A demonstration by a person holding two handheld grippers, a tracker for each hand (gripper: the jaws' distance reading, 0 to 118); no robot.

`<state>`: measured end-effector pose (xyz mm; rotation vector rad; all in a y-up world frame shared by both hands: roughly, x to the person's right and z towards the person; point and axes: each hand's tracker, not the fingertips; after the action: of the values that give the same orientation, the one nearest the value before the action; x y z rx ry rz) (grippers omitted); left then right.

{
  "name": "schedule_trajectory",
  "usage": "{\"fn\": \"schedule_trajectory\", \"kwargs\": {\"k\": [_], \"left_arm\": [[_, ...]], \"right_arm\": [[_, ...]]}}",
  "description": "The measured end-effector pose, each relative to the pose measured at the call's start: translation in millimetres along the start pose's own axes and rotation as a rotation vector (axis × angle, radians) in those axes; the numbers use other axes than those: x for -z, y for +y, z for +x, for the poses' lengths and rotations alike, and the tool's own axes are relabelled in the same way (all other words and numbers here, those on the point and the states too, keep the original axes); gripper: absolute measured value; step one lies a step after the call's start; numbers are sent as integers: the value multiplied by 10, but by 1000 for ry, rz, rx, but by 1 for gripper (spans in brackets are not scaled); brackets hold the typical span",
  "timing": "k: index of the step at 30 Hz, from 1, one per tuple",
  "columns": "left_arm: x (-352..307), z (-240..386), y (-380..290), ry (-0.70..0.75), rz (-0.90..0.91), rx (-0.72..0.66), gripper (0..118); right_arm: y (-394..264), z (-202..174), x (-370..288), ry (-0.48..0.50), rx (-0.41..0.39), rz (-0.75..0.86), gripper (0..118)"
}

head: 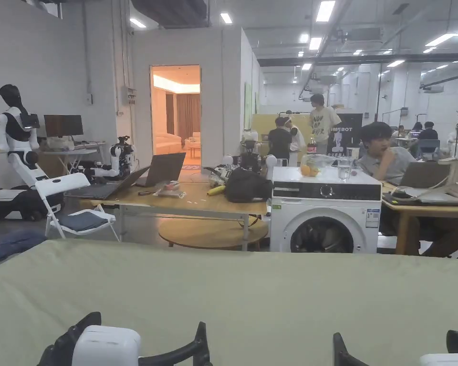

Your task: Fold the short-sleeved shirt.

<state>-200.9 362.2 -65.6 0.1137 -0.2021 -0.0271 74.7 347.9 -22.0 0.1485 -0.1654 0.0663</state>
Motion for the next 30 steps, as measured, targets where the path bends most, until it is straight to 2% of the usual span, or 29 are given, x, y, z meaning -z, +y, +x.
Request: {"fn": "schedule_trajectory", "kwargs": {"k": [3,9,14,21,30], "left_arm": [[36,-20,-37,-7,-33,3,118],[37,-7,-64,48,-27,61,118],[22,-39,-64,47,-29,8,118],[-3,-62,-48,40,-23,-4,118],[-19,-58,-38,32,-19,-18,118]], "right_arm": [[18,-38,56,-23,-30,-36,118],[-35,-19,107,-34,-14,-101,118],[-54,-31,103,-24,-29,-112,118],[-24,-4,74,-16,-10,-92,118],[-45,-10,58,-17,-25,-89,118]]}}
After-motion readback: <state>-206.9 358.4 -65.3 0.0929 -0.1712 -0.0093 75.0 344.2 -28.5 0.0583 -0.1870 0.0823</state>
